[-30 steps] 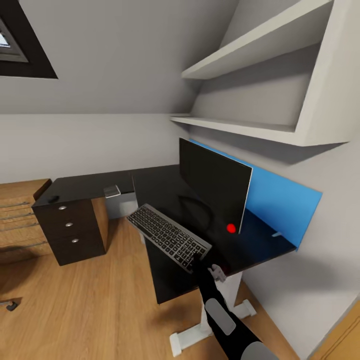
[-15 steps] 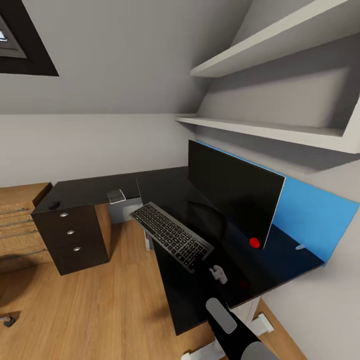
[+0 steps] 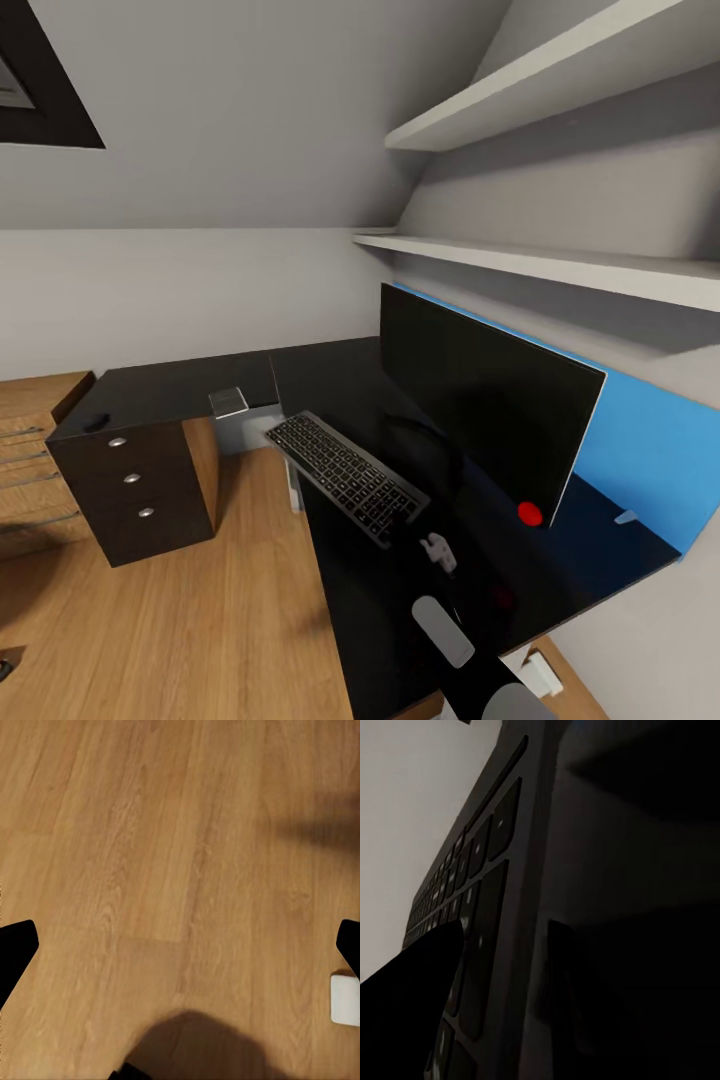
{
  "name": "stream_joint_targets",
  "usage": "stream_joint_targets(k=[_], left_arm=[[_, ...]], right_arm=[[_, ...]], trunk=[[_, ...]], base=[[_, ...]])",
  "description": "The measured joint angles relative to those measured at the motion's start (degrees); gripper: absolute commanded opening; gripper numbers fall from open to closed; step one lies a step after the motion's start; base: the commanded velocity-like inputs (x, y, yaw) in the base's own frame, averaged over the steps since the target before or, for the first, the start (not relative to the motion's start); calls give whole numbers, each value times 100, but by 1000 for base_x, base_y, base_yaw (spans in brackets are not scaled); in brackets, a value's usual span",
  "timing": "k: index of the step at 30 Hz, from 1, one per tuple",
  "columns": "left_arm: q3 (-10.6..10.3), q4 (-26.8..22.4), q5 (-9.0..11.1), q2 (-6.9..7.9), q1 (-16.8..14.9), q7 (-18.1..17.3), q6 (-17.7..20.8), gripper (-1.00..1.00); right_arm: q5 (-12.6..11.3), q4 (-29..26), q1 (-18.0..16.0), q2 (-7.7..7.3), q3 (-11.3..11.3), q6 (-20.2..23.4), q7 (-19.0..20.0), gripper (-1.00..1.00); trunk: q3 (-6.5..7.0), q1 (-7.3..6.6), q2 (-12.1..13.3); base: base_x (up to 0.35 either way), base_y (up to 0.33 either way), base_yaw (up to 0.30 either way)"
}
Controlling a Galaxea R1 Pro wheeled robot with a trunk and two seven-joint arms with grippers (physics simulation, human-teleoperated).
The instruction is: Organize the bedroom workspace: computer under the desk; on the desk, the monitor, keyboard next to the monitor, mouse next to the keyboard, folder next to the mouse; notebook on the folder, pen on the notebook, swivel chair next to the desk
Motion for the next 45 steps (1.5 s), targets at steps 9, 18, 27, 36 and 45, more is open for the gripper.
stream_joint_targets(k=[9, 18, 27, 36, 45], left_arm=[[-5, 11, -2, 0, 1, 0, 0, 100], [-5, 10, 0, 0, 1, 0, 0, 100], [-5, 4, 7, -8, 0, -5, 0, 100], [2, 3, 8, -1, 1, -1, 1, 100], [-5, 5, 15, 0, 0, 0, 7, 100]], right_arm=[[60, -150, -257, 0, -12, 15, -1199, -100], [-28, -121, -722, 0, 11, -652, -1855, -100], [-54, 172, -730, 0, 225, -1241, -1901, -100], [-207, 202, -730, 0, 514, -1229, -1914, -100], [-1714, 204, -731, 0, 520, -1237, -1887, -100]], trunk=[[2, 0, 0], [1, 0, 0], [0, 0, 0], [0, -1, 0], [1, -1, 0]], base=[[1, 0, 0], [0, 0, 0], [0, 110, 0], [32, 318, 0], [136, 216, 0]])
